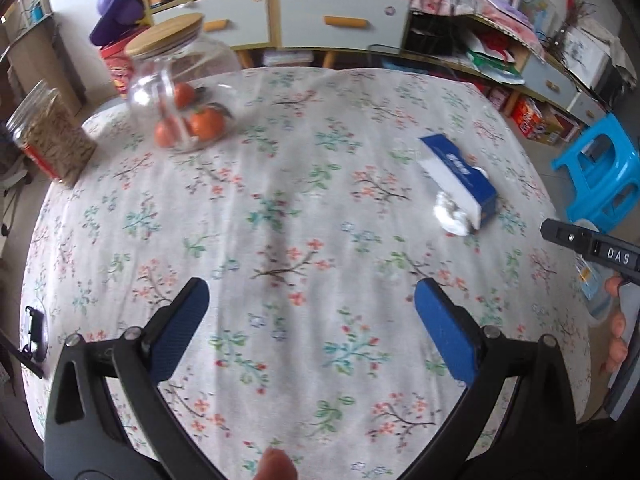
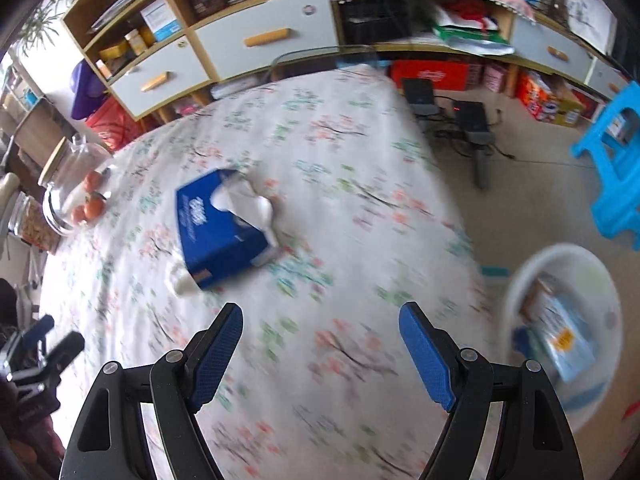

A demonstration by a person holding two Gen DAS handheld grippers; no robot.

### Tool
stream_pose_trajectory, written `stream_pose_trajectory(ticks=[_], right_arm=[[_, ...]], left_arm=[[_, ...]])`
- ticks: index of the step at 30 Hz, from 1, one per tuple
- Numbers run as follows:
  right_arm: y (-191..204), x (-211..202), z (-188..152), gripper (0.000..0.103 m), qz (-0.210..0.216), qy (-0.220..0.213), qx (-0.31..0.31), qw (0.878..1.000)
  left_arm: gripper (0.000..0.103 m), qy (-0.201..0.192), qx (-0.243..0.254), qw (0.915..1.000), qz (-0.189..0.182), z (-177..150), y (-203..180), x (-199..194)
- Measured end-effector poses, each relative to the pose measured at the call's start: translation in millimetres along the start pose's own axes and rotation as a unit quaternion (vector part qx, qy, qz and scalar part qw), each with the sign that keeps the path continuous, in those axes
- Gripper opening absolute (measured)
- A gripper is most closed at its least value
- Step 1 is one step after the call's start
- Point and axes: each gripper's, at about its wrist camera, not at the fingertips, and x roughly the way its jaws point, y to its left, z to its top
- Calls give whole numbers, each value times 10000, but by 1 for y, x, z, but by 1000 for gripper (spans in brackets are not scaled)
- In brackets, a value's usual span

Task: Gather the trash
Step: 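Move both grippers back toward the blue tissue box on the table, then grasp the crumpled white tissue with the left gripper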

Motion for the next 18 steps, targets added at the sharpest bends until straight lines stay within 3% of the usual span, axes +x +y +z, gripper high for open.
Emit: stream_pose_trajectory(ticks=[8,18], right_arm=[[35,29,19,82,414,-122,-300,9986],[50,52,27,81,373,-115,-548,9977]], left_arm=[[102,217,71,9993,304,5,18,15],[102,413,-118,9991,16,11,16,28]])
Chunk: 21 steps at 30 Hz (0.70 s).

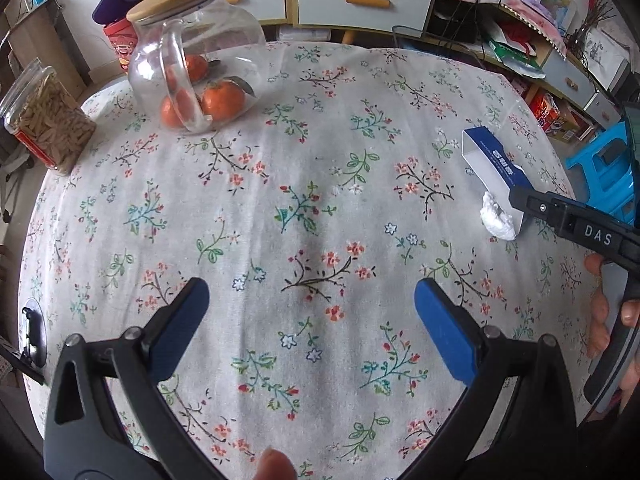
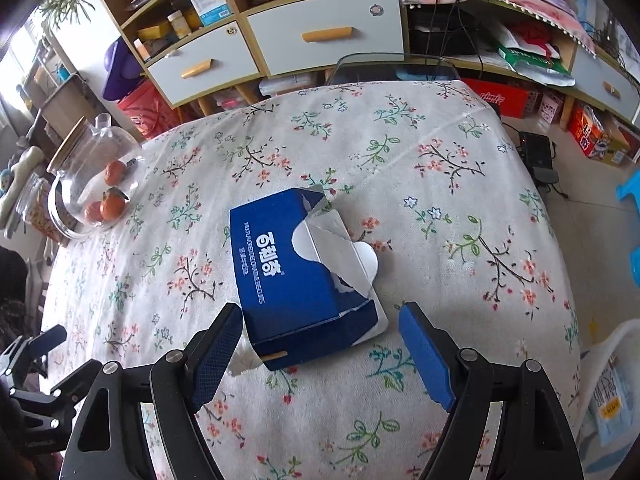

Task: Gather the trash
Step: 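Grasp the crumpled white tissue with the left gripper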

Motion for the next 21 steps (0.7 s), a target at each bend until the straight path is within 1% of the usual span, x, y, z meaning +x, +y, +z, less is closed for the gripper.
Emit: stream_pose_trajectory(ticks=[2,3,5,6,7,10,12,15,16,17,19,21], right_arm=[[2,4,0,66,93,83,-3,9999],[2,3,0,63,100,86,-7,9999],[4,-2,0,54,118,42,-53,9999],[5,-3,0,28,156,56,-69,9998],[4,-4,0,11,162,75,-50,9998],[-9,-15,-1,12,122,-33,116,9999],[-20,-22,-1,12,132,-83,234,9996],[-38,-32,-2,16,78,-144,449,9989],[-43,-33,-3,19,53,-148,510,9986],[-48,-34,-3,23,21,-149,587,9982],[-58,-36,-4,45,-23,-148,719,9973],[-67,-37,-5,56,-42,-177,859,9961]], left_arm=[[102,12,-1,10000,-3,0,-2,0],[102,7,12,10000,10,0,-4,0],[102,4,9,10000,8,0,-6,1],[102,21,-2,10000,-32,0,-8,2],[102,30,-7,10000,-55,0,-9,3],[102,44,38,9999,-145,1,-18,6],[102,43,87,9999,-143,3,-24,9],[102,-9,207,9997,-127,6,-35,13],[102,-47,246,9996,-150,8,-40,14],[102,-51,304,9993,-199,10,-45,16],[102,2,372,9988,-317,13,-56,21],[102,64,299,9984,-482,15,-65,26]])
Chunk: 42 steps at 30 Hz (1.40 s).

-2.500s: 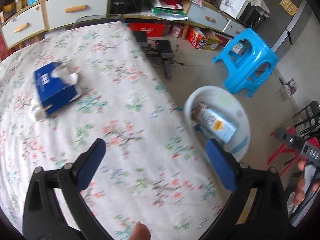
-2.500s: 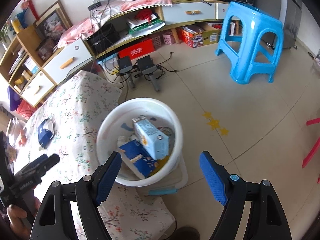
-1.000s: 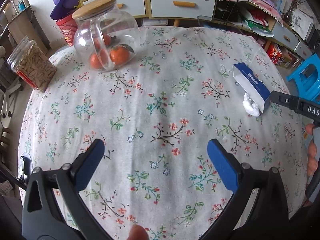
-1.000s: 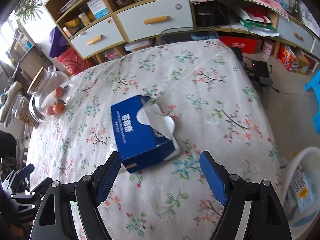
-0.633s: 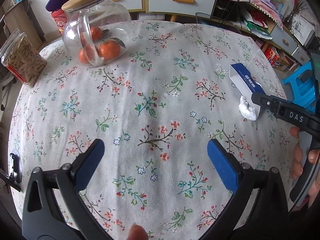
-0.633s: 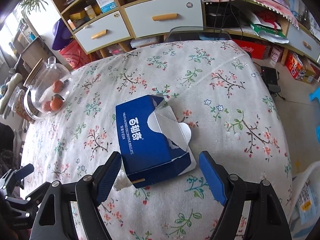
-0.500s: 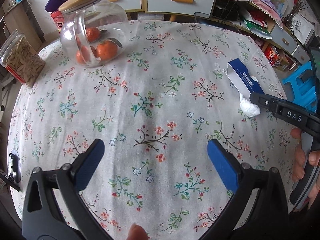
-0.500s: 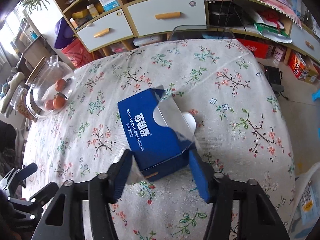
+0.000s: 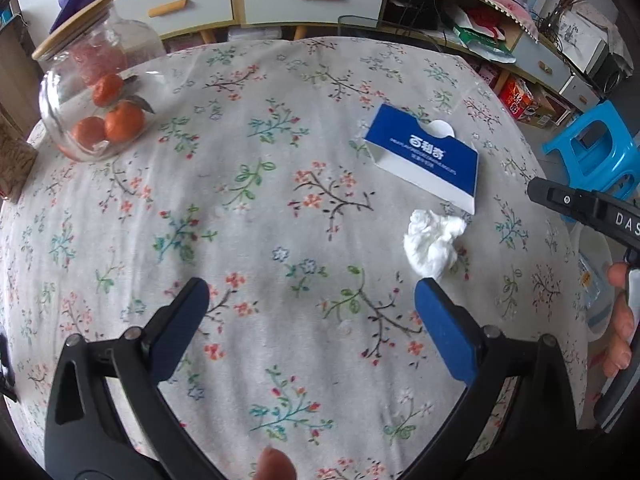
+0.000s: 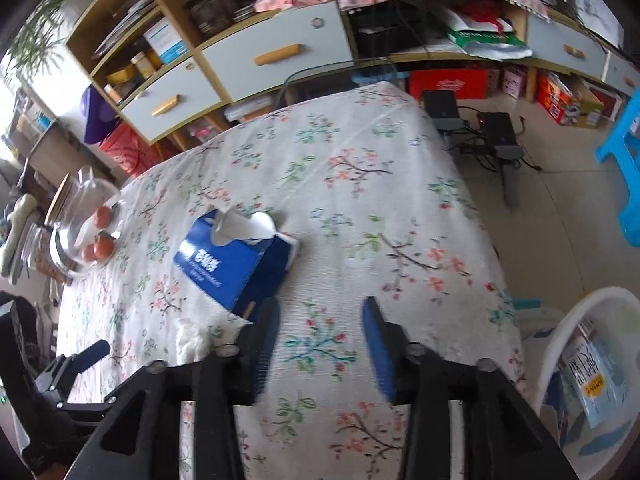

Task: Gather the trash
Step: 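Grasp the crumpled white tissue with the left gripper, then grasp the blue tissue box with the right gripper while the left holds the tissue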

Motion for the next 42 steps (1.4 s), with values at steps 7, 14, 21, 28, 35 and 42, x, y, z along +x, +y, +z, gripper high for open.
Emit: stream_pose_trajectory(ticks=[7,14,21,28,35,42], right_arm=[[-14,-2,1,62,-133,14,64,9999],[-12,3,0,66,-136,46,37,9999],[15,10,0,84,-44,38,-336,9994],[64,20,12,89,18,-61,-1533,9882],[104,46,17,89,51,157,-2470,9689],[108,72,16,88,-434,380,-2724,9605]], left_arm=[[87,-76,-172,9971,-738,6,-21,10],[34,-374,-164,9921,-1189,12,-24,18],[7,-492,-286,9922,-1111,11,-12,-2],[7,-516,-825,9918,-834,12,35,-18],[7,-431,-1102,9898,-790,4,65,-25],[7,-430,-1152,9895,-762,-3,81,-33]])
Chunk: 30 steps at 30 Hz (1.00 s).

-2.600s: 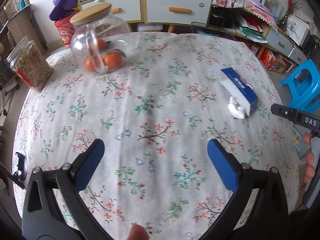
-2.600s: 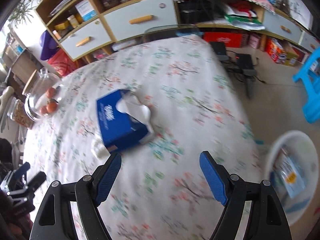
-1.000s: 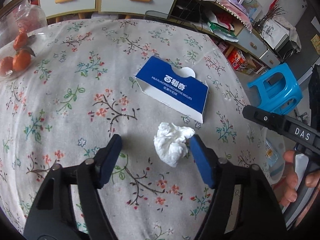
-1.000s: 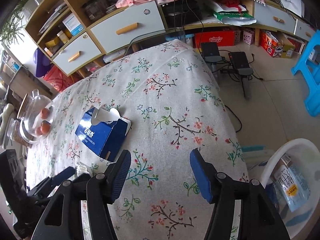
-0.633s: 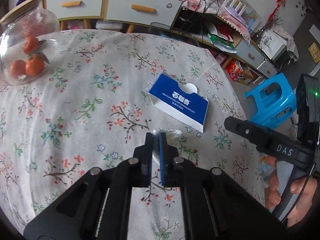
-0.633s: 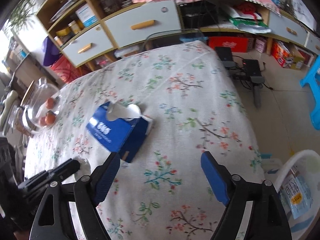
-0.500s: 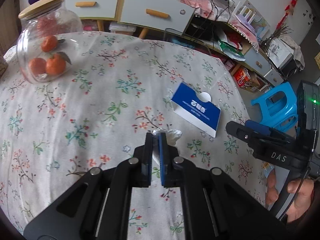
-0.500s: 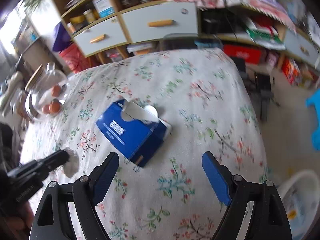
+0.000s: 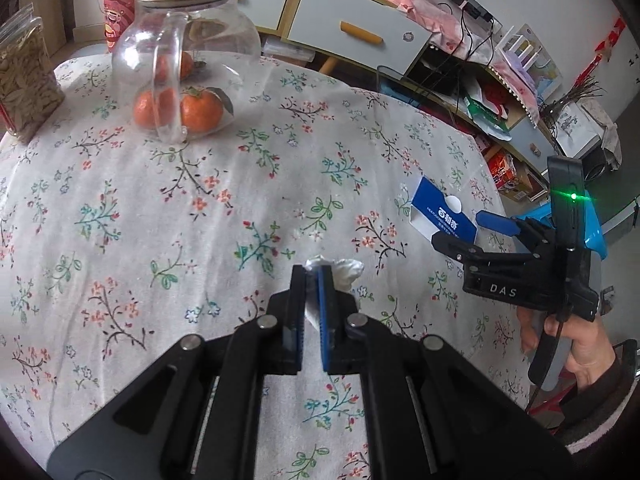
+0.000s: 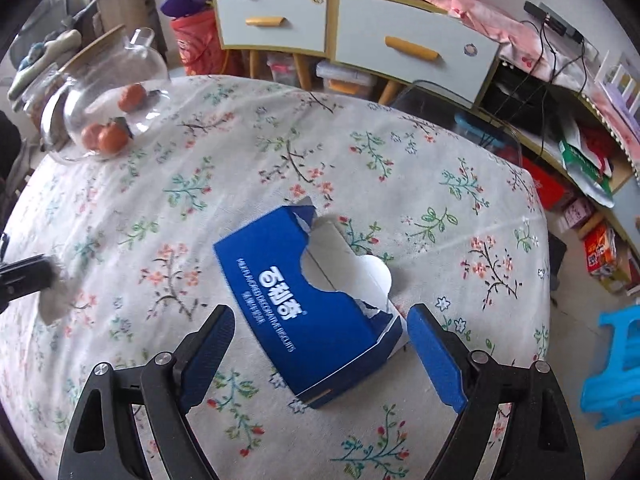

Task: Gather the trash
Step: 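Grasp the blue tissue box with the right gripper while the left holds the tissue, then carry the tissue box and crumpled tissue over the bin and release both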

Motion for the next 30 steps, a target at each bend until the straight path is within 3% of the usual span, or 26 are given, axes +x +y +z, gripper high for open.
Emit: stream_pose_trajectory(ticks=[3,6,16,23,30], right_arm=[[-2,-1,-4,71,-33,-28,144,9999],[1,-9,-9,61,-106,-20,159,9998],[11,-64,-37,59,-111,-102,492,9987],[7,-106,-71,59,-357,-27,914,9952],[-9,-130,-113,59,-242,125,1574,9872]], left_arm=[[7,16,-4,10000,3,-2,5,-3],[7,-1,9,10000,12,-4,10,-7],[7,-126,163,9998,-82,-19,14,-31],[7,-214,286,9992,-164,-33,7,-48],[7,-247,386,9984,-326,-50,-8,-60]])
